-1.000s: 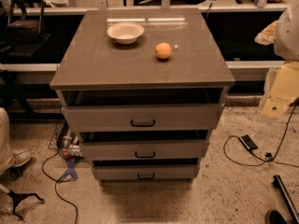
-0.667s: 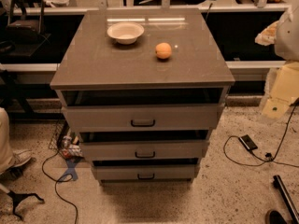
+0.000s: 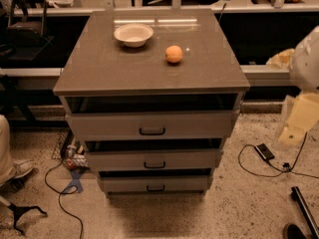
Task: Open middle drawer
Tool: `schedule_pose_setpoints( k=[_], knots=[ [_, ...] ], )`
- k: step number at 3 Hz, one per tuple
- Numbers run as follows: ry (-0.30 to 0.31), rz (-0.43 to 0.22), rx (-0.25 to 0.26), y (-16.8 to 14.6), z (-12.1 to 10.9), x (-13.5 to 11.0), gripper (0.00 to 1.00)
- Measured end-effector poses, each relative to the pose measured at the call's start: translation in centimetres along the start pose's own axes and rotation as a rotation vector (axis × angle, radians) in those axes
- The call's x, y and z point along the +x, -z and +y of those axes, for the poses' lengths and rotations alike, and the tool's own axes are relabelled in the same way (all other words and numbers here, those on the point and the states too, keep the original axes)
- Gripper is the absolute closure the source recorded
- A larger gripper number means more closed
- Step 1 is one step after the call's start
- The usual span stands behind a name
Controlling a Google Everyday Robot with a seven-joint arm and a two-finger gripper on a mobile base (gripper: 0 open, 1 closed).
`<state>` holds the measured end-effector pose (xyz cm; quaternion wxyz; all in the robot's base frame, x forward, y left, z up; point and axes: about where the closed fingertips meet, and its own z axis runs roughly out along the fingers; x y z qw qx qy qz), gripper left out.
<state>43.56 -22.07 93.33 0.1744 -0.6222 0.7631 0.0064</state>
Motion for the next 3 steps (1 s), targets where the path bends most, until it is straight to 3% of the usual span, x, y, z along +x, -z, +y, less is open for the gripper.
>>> schedule_pose_setpoints(
  k=[1, 2, 3],
  knots=[
    [0.059, -0.059, -0.044, -6.1, 1.3, 1.9, 0.00],
    [0.076, -0.128, -0.084, -12.6, 3.0, 3.4, 0.00],
    [0.076, -0.128, -0.084, -12.6, 3.0, 3.4, 0.00]
  ],
)
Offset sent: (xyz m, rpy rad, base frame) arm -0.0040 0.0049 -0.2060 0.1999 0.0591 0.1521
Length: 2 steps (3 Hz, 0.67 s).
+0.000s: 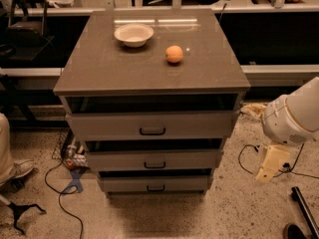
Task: Open middle drawer
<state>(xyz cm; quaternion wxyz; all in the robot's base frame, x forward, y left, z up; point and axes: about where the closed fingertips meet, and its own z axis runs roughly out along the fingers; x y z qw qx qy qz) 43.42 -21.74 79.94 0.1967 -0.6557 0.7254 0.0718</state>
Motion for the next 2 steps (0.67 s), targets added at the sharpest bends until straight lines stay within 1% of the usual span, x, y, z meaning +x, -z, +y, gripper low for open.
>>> schedule_pose_setpoints(
  k=[1, 2],
  knots=[
    [0.023, 0.016, -0.038, -5.1, 0.3, 0.9, 0.00],
    [0.067, -0.002, -0.025, -10.1, -0.3, 1.8, 0.00]
  ],
)
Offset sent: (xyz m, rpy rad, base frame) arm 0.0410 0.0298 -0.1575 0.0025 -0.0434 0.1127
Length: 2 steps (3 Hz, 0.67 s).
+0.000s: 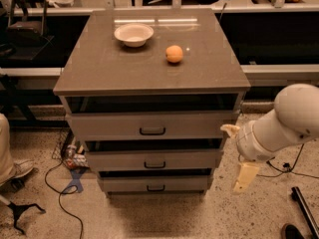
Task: Open middle drawer
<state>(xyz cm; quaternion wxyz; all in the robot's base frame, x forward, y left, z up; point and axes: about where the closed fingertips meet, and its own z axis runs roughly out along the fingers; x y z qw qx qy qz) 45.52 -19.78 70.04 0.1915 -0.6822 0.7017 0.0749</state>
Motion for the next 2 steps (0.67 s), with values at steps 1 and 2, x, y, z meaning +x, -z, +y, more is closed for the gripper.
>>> schedule_pose_setpoints(
  k=[1, 2],
  knots=[
    [0.046, -0.064, 0.008, -6.69, -0.52, 1.07, 0.00],
    [0.046, -0.064, 0.008, -6.69, -0.52, 1.07, 0.00]
  ],
)
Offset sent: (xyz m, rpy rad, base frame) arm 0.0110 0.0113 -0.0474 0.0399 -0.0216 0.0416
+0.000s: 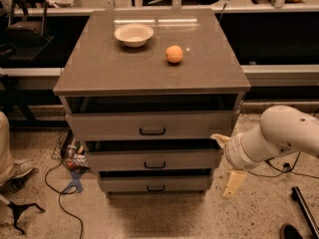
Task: Open middle drawer
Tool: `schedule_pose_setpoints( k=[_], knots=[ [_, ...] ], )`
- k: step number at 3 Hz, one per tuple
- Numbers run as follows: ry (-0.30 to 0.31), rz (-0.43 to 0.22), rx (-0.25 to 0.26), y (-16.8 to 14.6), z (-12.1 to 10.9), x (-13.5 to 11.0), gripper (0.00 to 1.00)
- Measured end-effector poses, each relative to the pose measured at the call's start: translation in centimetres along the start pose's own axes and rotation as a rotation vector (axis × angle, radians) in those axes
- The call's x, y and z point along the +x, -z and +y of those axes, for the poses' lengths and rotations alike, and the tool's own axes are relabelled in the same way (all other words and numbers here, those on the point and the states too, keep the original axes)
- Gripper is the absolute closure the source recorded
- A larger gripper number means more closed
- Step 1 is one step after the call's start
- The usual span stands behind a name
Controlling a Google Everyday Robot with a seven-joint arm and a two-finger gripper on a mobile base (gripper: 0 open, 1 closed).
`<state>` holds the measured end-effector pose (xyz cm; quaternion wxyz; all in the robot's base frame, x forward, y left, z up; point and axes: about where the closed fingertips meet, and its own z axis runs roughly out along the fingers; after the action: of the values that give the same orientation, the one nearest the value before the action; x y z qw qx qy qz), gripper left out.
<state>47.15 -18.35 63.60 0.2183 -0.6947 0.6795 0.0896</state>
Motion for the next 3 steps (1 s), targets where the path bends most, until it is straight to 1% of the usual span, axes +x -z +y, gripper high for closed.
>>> schedule_pose_setpoints(
  k=[1, 2, 3],
  knots=[
    [0.057, -0.011, -0.028, -2.5, 0.0, 0.5, 0.00],
    [0.130, -0.001, -0.067, -7.3, 0.1, 1.6, 0.00],
    [0.171, -0.051, -0.067, -13.6, 0.2, 3.8, 0.00]
  ],
)
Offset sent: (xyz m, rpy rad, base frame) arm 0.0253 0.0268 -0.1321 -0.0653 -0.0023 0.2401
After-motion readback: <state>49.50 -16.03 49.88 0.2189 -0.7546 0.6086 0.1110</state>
